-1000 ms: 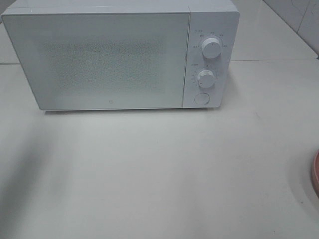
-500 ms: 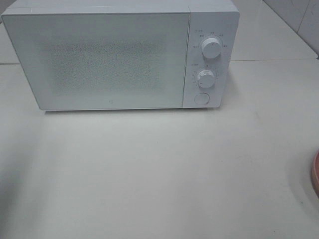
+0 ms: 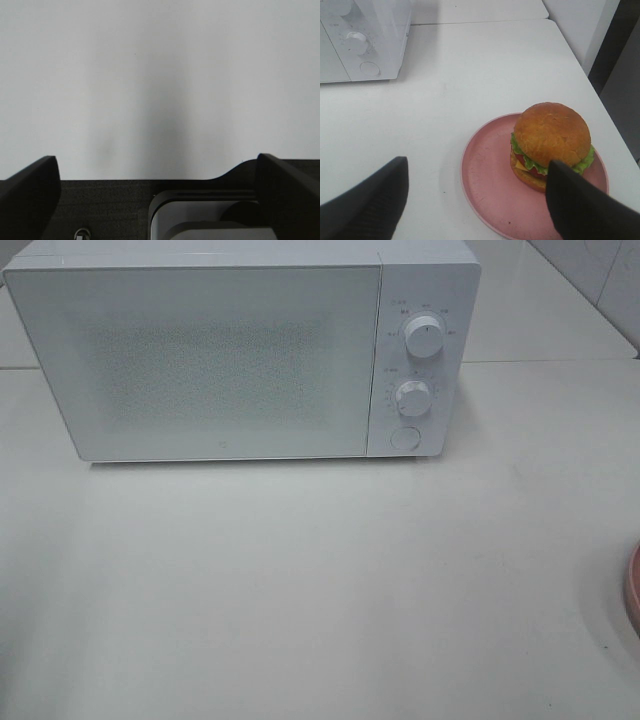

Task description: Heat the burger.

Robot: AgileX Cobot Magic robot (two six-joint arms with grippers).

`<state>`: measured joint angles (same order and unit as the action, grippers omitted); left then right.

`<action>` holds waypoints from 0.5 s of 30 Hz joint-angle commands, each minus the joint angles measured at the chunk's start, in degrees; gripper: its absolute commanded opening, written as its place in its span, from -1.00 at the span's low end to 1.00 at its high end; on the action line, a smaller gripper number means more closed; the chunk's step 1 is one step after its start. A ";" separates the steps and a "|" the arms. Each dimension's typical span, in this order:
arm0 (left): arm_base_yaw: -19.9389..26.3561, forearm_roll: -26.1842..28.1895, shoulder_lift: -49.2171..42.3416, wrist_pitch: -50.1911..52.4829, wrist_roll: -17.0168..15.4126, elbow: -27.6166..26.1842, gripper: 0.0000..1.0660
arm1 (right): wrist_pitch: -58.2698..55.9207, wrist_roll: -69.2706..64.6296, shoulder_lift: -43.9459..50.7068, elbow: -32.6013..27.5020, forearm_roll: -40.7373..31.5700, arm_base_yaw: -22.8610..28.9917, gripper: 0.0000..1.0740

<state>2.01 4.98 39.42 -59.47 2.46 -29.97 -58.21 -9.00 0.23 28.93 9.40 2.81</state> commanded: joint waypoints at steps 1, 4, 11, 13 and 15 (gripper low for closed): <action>0.06 -0.86 -6.59 0.00 -1.72 0.97 0.83 | 0.57 0.63 1.49 -0.11 0.06 -0.23 0.37; 0.06 -2.18 -11.12 0.00 -1.66 0.97 0.83 | 0.57 0.63 1.49 -0.11 0.06 -0.23 0.37; 0.06 -2.69 -21.54 0.00 -1.66 0.97 0.83 | 0.57 0.63 1.49 -0.11 0.06 -0.23 0.37; 0.06 -2.69 -24.69 0.00 -1.66 0.97 0.83 | 0.57 0.63 1.49 -0.11 0.06 -0.23 0.37; 0.06 -2.69 -27.39 0.00 -1.60 0.97 0.83 | 0.57 0.63 1.49 -0.11 0.06 -0.23 0.37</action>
<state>2.01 2.18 12.72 -59.64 1.20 -29.28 -58.21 -9.00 0.23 28.93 9.40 2.81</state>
